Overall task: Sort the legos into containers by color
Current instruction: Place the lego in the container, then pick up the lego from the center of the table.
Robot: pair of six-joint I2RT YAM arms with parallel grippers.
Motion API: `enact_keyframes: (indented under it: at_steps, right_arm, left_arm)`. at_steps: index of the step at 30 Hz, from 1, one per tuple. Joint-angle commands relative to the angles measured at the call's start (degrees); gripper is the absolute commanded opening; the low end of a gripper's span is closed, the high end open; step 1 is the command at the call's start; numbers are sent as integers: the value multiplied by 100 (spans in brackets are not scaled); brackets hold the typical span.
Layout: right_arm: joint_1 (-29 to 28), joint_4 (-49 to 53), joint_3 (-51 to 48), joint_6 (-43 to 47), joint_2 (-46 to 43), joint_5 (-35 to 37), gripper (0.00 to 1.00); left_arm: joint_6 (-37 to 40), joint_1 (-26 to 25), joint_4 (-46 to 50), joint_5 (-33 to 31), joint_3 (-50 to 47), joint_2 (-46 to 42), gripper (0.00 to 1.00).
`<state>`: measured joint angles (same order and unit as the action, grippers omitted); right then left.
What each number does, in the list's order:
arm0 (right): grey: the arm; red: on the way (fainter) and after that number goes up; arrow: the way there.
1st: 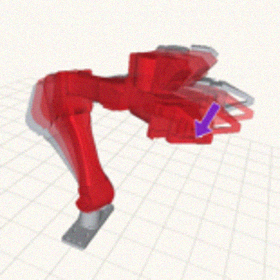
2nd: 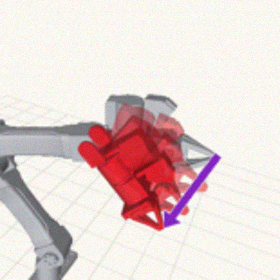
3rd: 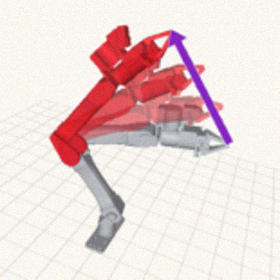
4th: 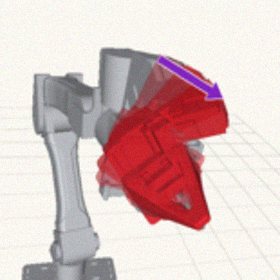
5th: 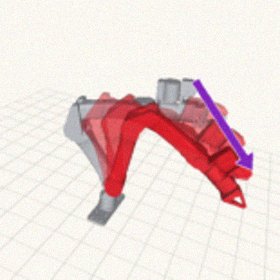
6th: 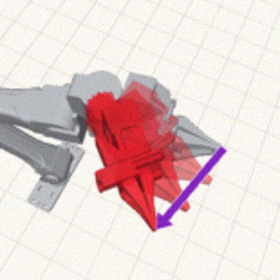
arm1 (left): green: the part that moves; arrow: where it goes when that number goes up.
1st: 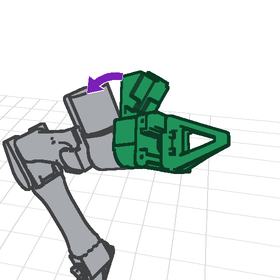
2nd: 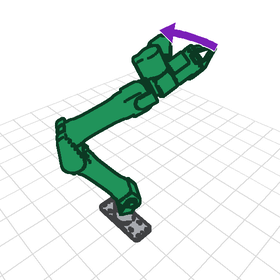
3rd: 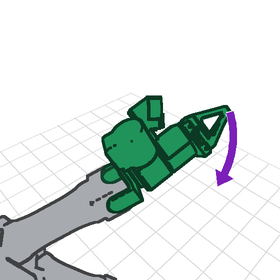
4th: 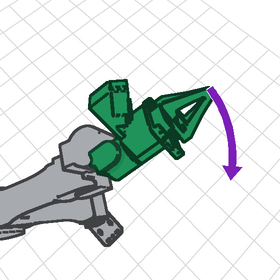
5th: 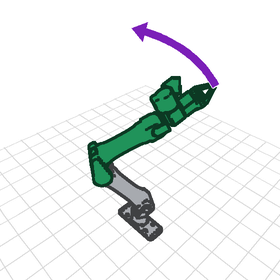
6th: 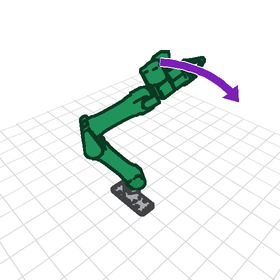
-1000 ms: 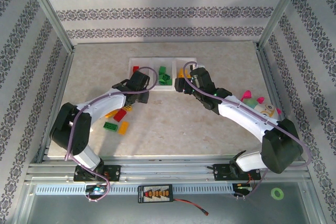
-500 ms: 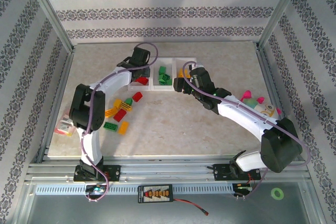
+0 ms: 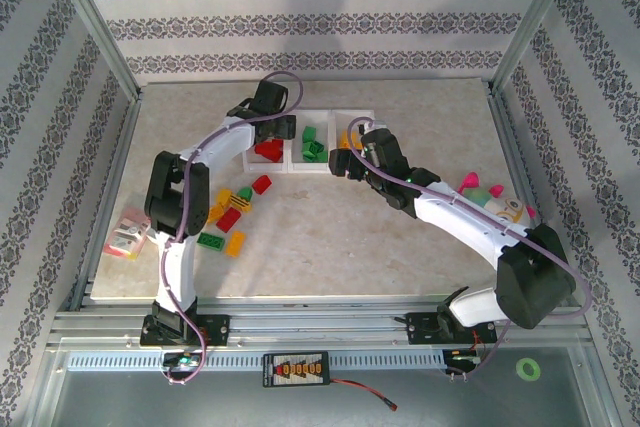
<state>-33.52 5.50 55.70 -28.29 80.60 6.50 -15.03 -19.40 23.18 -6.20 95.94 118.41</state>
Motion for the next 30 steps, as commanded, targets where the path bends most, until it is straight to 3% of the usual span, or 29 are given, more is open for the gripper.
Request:
enact_keyframes:
  at_steps: [1,4,13,30]
  right_arm:
    - [-29,-128,103,80,139,-166,88]
    - [-99,-141,184,138,248,-245,88]
    - [-233,-171,344,228,488,-442,89]
    - [-261,-166,264,199,451,-376,89]
  left_arm:
    - [84,34,141,76,-367,-698,91]
    - [251,-3,19,242,-1003,-1206,96]
    - [574,-69,32,852,-2636,-2264,93]
    - [760,-81,134,984,-2668,-1431,69]
